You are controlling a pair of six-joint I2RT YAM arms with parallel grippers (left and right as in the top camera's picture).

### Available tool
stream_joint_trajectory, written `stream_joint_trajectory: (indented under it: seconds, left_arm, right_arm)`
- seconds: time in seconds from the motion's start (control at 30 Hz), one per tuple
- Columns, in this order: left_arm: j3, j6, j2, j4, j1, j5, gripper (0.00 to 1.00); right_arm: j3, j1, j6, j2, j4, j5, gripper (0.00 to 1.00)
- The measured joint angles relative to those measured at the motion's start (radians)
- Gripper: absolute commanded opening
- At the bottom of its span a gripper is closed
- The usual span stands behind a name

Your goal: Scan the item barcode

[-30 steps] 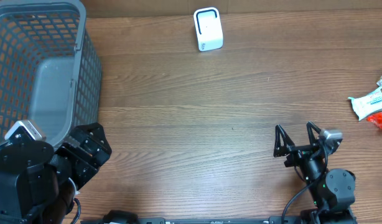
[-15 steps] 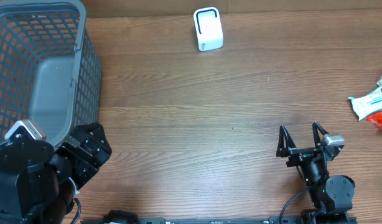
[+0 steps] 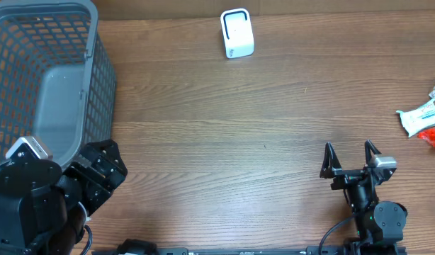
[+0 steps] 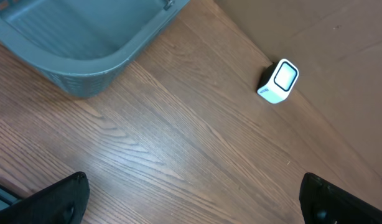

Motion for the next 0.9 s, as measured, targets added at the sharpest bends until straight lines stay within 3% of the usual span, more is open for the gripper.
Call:
stream_joint_trajectory:
  seconds: [0.57,0.9]
  left_arm:
    - [0.0,0.0,0.0,0.0,0.0,0.0,1.0]
    - [0.0,0.0,0.0,0.0,0.0,0.0,0.99]
  right_arm:
    - [0.0,-0.003,-0.016,0.0,0.0,0.026,1.0]
    - [0.0,-0.003,-0.136,0.0,0.0,0.053,1.0]
